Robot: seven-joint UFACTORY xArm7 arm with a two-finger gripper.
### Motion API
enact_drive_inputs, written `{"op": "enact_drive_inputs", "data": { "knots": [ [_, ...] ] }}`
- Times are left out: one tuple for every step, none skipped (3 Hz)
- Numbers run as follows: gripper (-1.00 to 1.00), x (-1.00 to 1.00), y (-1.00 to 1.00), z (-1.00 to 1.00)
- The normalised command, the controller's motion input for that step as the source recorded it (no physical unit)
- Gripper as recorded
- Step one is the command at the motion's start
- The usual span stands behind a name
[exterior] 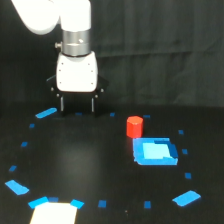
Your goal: Pick up the red object from the table
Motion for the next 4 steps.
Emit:
{"op": "enact_drive_inputs", "data": {
  "knots": [
    [0.99, 1.00, -0.04, -0.66],
    [1.00, 0.87, -0.47, 0.14],
    [1.00, 1.00, -0.93, 0.26],
    [1.00, 1.00, -0.52, 0.07]
  ]
}}
